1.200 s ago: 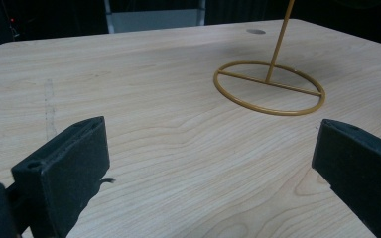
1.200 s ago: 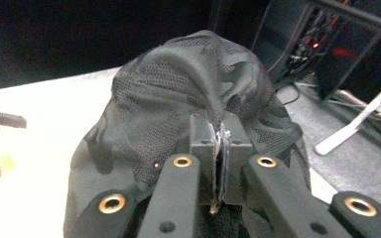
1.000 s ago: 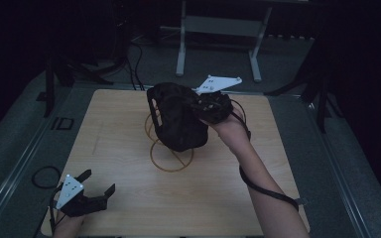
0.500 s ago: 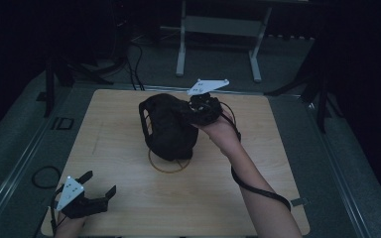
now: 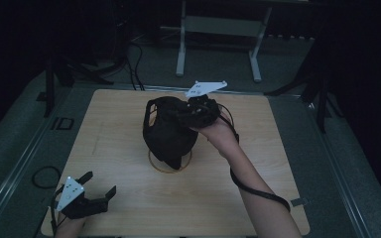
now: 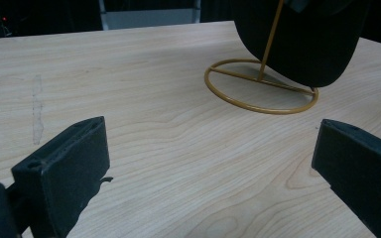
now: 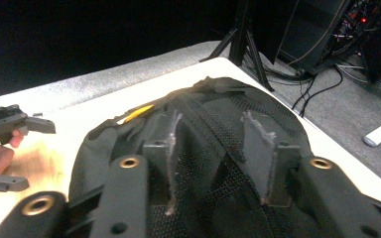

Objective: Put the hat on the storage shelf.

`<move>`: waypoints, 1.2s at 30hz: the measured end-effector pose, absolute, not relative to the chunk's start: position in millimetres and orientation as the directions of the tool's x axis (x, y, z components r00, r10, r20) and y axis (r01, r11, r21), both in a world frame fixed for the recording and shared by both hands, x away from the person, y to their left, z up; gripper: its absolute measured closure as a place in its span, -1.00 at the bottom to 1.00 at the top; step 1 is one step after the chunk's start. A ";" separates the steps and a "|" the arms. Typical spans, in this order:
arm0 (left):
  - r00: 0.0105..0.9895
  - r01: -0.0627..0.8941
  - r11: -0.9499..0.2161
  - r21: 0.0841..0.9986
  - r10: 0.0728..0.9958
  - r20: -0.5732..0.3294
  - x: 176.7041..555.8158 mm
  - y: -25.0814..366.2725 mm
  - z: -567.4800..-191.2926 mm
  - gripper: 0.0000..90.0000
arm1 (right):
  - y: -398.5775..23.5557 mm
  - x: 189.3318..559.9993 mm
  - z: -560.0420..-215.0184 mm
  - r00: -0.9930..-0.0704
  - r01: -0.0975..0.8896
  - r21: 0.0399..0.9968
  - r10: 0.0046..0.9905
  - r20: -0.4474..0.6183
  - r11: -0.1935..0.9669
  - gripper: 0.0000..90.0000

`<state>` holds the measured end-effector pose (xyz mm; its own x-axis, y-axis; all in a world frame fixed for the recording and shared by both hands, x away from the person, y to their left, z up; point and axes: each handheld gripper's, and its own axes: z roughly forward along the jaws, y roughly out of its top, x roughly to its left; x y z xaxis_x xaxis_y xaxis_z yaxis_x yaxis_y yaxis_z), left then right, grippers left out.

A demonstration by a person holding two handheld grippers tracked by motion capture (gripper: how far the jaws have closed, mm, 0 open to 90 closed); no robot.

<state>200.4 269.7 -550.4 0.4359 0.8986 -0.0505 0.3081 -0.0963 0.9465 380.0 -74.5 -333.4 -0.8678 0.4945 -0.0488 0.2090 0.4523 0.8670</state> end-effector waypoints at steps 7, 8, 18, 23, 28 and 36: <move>0.437 0.312 -0.094 0.945 0.898 -0.055 200.7 269.3 -550.8 -0.95 | -79.4 377.2 -333.4 -0.867 0.194 0.861 0.493 -0.073 0.469 -0.15; 0.437 0.312 -0.094 0.945 0.898 -0.055 200.7 269.3 -550.8 -0.95 | -80.4 377.0 -333.6 -0.865 0.201 0.862 0.498 -0.067 0.466 -0.21; 0.432 0.317 -0.088 0.944 0.900 -0.061 201.8 269.4 -552.2 -0.95 | -104.5 378.1 -337.9 -0.866 0.227 0.891 0.499 0.001 0.393 -0.68; 0.432 0.318 -0.090 0.944 0.900 -0.060 201.8 269.3 -552.7 -0.95 | -114.6 376.4 -343.5 -0.868 0.219 0.893 0.497 -0.006 0.394 -0.73; 0.425 0.308 -0.079 0.948 0.903 -0.063 200.8 270.0 -551.6 -0.95 | -124.6 373.3 -348.6 -0.858 0.202 0.893 0.512 -0.037 0.403 -0.73; 0.425 0.314 -0.079 0.946 0.903 -0.066 201.4 269.7 -552.8 -0.95 | -141.3 368.3 -359.0 -0.846 0.207 0.891 0.531 -0.045 0.404 -0.73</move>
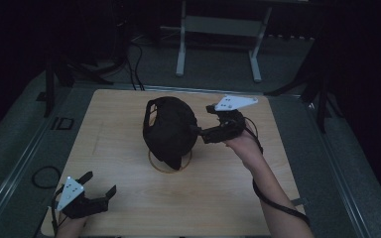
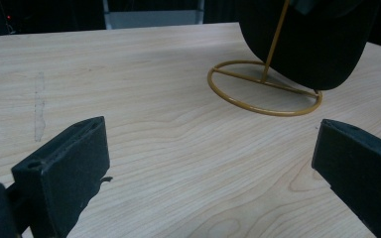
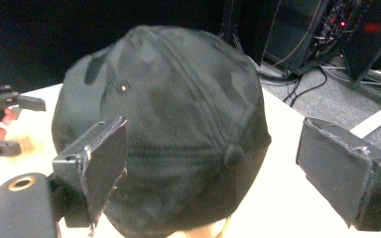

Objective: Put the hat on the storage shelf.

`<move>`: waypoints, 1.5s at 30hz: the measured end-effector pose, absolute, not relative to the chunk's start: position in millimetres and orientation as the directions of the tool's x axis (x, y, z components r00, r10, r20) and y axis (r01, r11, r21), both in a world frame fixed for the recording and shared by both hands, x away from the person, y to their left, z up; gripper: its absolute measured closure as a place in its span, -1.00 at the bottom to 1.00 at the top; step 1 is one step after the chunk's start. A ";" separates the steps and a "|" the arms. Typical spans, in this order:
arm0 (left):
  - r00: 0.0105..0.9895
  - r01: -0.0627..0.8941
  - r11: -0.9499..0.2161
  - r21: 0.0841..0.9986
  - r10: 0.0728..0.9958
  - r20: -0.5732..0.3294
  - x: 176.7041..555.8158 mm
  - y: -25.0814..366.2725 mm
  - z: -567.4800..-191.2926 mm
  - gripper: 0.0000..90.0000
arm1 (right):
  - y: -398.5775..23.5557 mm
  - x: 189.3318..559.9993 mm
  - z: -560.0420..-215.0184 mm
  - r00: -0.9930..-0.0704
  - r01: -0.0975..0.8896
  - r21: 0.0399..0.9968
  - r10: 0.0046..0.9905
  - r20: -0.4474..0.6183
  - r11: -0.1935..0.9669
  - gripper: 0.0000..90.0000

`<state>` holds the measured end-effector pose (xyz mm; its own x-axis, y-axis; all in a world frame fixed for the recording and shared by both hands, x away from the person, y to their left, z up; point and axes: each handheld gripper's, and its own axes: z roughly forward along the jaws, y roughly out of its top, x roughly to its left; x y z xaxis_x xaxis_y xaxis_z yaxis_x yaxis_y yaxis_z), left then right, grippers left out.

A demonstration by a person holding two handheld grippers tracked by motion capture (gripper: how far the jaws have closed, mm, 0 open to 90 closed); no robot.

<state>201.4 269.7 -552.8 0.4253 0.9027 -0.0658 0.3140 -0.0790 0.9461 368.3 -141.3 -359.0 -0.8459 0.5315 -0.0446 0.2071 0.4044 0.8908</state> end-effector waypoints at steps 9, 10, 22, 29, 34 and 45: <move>0.422 0.313 -0.079 0.947 0.904 -0.064 200.7 270.1 -552.8 -0.95 | -162.4 364.6 -375.2 -0.834 0.230 0.893 0.551 -0.024 0.387 -0.72; 0.422 0.313 -0.079 0.947 0.904 -0.064 200.7 270.1 -552.8 -0.95 | -162.4 364.6 -375.2 -0.834 0.230 0.893 0.551 -0.024 0.387 -0.72; 0.449 0.305 -0.067 0.950 0.890 -0.081 200.9 269.4 -553.1 -0.95 | -184.8 356.7 -410.9 -0.827 0.253 0.888 0.562 -0.007 0.383 -0.71; 0.451 0.306 -0.071 0.949 0.889 -0.079 201.0 269.0 -553.3 -0.95 | -191.1 352.8 -429.7 -0.825 0.259 0.888 0.566 0.000 0.379 -0.71; 0.452 0.302 -0.068 0.951 0.889 -0.080 200.7 269.0 -553.2 -0.95 | -196.6 349.1 -442.1 -0.825 0.263 0.895 0.565 0.016 0.359 -0.71; 0.450 0.288 -0.074 0.955 0.891 -0.067 200.4 268.4 -552.7 -0.95 | -201.3 341.3 -469.3 -0.833 0.285 0.878 0.553 0.029 0.384 -0.71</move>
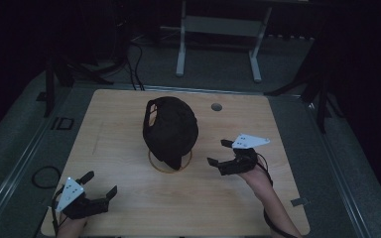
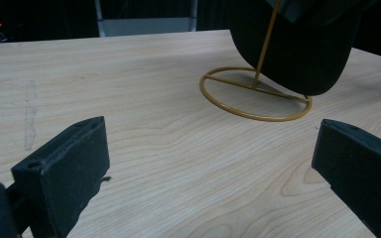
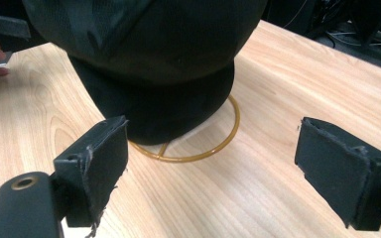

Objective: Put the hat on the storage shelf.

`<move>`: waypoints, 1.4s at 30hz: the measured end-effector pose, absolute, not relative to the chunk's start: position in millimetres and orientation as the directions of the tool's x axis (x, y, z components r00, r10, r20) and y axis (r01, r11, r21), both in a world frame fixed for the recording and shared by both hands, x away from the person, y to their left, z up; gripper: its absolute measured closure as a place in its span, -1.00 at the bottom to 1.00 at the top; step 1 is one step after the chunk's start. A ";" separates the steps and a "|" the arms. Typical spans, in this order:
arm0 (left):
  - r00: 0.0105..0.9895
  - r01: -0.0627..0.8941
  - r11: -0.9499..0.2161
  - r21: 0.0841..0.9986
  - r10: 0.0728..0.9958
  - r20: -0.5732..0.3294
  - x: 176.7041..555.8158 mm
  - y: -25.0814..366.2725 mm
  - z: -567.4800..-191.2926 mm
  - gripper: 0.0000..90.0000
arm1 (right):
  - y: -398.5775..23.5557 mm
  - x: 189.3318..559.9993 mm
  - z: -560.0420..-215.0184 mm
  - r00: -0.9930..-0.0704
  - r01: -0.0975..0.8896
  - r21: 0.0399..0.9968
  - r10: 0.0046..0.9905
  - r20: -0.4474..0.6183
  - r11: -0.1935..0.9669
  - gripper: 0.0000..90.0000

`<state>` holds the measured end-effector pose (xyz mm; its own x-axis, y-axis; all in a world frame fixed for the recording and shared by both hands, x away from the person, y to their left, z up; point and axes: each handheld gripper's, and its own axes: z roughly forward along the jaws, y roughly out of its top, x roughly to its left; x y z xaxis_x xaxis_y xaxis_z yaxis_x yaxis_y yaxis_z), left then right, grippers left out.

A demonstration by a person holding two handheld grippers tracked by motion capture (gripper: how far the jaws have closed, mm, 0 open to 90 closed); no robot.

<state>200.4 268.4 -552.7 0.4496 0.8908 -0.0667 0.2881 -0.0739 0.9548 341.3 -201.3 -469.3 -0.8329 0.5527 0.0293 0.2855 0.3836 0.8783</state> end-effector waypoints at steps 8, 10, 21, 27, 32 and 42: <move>0.451 0.288 -0.070 0.955 0.890 -0.071 200.5 268.7 -552.8 -0.95 | -205.4 337.0 -487.6 -0.831 0.305 0.871 0.555 0.046 0.386 -0.71; 0.454 0.287 -0.066 0.956 0.888 -0.075 200.4 268.8 -552.7 -0.95 | -206.9 336.1 -491.6 -0.829 0.307 0.870 0.558 0.045 0.386 -0.71; 0.454 0.289 -0.065 0.955 0.888 -0.077 200.4 268.8 -552.8 -0.95 | -217.8 330.4 -514.2 -0.817 0.342 0.858 0.572 0.070 0.383 -0.71; 0.454 0.288 -0.066 0.955 0.888 -0.075 200.4 268.6 -552.5 -0.95 | -224.9 327.1 -523.8 -0.809 0.355 0.852 0.583 0.074 0.385 -0.70; 0.455 0.286 -0.062 0.956 0.887 -0.079 200.4 268.6 -552.5 -0.95 | -230.6 324.3 -533.1 -0.807 0.363 0.844 0.587 0.072 0.395 -0.69; 0.457 0.284 -0.060 0.957 0.886 -0.080 199.9 269.2 -552.4 -0.95 | -240.0 316.1 -538.2 -0.796 0.363 0.844 0.603 0.060 0.395 -0.69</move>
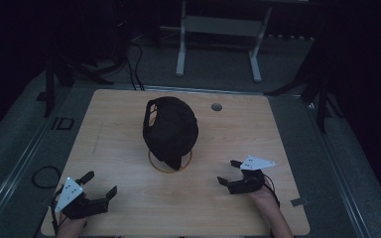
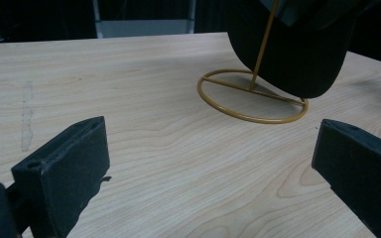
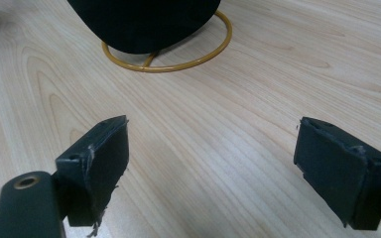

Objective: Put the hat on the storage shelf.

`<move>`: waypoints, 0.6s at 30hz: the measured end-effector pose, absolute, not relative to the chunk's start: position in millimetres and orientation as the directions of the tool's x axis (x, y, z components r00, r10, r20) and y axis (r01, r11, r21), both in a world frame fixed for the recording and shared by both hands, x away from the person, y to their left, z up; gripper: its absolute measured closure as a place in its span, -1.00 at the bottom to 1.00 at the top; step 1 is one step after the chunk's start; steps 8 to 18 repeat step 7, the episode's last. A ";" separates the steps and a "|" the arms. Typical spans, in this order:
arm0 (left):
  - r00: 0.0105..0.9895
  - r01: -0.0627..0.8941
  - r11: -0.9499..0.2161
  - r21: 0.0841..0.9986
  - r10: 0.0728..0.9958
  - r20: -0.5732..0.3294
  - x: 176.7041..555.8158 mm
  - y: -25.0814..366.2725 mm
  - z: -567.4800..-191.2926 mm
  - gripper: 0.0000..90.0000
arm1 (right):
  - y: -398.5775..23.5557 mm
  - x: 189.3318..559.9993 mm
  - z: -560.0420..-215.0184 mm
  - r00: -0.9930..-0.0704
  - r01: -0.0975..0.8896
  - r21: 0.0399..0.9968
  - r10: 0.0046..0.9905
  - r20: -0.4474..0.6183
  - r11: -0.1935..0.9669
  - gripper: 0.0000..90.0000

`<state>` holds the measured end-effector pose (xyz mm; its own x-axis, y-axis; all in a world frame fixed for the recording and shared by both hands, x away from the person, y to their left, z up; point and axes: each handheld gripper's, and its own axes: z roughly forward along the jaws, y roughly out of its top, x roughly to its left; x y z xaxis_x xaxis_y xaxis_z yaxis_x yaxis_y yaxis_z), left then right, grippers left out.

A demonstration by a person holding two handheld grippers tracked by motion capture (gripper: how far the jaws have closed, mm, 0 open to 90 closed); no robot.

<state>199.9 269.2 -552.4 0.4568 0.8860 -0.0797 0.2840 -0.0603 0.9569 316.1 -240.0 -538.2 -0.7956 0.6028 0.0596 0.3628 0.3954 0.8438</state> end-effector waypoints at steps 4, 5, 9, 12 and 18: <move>0.458 0.286 -0.067 0.956 0.886 -0.075 199.9 268.7 -552.8 -0.95 | -242.2 315.2 -540.3 -0.794 0.359 0.842 0.606 0.048 0.404 -0.69; 0.461 0.285 -0.066 0.956 0.884 -0.076 200.0 268.5 -552.9 -0.95 | -242.4 315.4 -540.5 -0.794 0.358 0.843 0.606 0.049 0.401 -0.69; 0.460 0.285 -0.071 0.956 0.885 -0.072 200.1 268.0 -553.2 -0.95 | -242.7 315.4 -540.5 -0.794 0.355 0.845 0.606 0.048 0.399 -0.69; 0.460 0.285 -0.071 0.956 0.885 -0.072 200.1 268.0 -553.2 -0.95 | -242.7 315.4 -540.5 -0.794 0.355 0.845 0.606 0.048 0.399 -0.69; 0.460 0.285 -0.071 0.956 0.885 -0.072 200.1 268.0 -553.2 -0.95 | -242.7 315.4 -540.5 -0.794 0.355 0.845 0.606 0.048 0.399 -0.69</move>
